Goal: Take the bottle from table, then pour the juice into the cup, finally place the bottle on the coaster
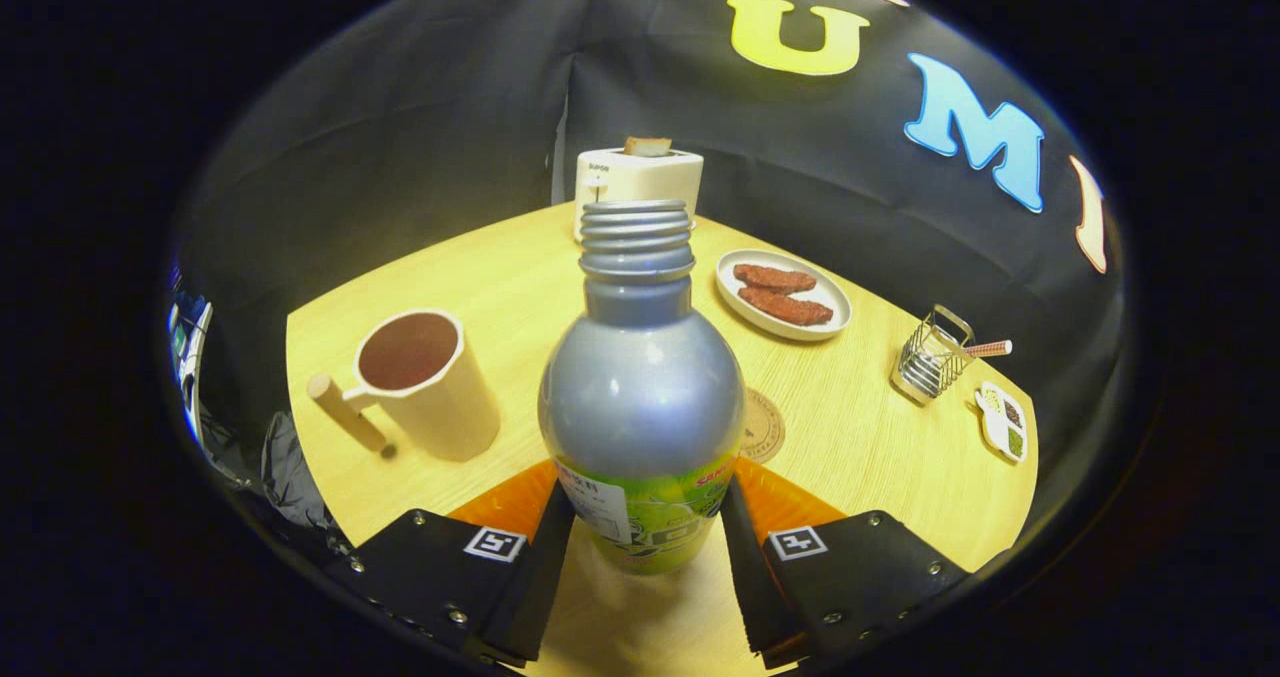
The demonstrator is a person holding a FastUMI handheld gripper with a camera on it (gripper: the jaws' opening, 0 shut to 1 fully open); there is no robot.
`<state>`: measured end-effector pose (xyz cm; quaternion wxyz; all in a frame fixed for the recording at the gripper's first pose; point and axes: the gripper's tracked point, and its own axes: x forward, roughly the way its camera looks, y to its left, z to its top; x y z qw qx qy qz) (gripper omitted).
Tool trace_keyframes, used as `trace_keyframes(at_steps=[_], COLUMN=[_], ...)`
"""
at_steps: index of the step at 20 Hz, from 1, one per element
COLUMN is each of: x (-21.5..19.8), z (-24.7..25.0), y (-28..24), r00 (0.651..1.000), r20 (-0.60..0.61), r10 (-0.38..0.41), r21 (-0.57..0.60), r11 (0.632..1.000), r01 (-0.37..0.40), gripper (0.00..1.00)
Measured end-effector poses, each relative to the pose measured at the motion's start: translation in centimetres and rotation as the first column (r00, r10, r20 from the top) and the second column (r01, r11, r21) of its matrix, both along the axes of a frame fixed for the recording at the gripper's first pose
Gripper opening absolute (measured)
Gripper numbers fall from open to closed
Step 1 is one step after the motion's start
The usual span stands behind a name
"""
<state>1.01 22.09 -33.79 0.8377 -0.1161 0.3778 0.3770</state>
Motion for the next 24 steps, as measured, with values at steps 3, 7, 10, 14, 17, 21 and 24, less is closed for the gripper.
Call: trace_keyframes(at_steps=[3,7,10,14,17,21,24], x=[1.8,4.5,6.5,8.8,10.4,12.2,12.6], z=[-0.1,-0.5,-0.7,-1.5,-1.9,-3.1,-4.0], y=[0.8,1.2,1.6,2.0,2.6,2.9,2.7], r00=[1.0,0.997,0.994,0.986,0.977,0.966,0.964], r20=[0.006,0.02,0.046,0.098,0.124,0.141,0.124], r10=[-0.027,-0.068,-0.099,-0.135,-0.173,-0.218,-0.236], r21=[0.038,0.073,0.104,0.112,0.14,0.154,0.158], r11=[0.999,0.995,0.99,0.986,0.978,0.968,0.964], r01=[0.027,0.066,0.094,0.124,0.155,0.196,0.215], gripper=[0.74,0.74,0.74,0.74,0.74,0.76,0.76])
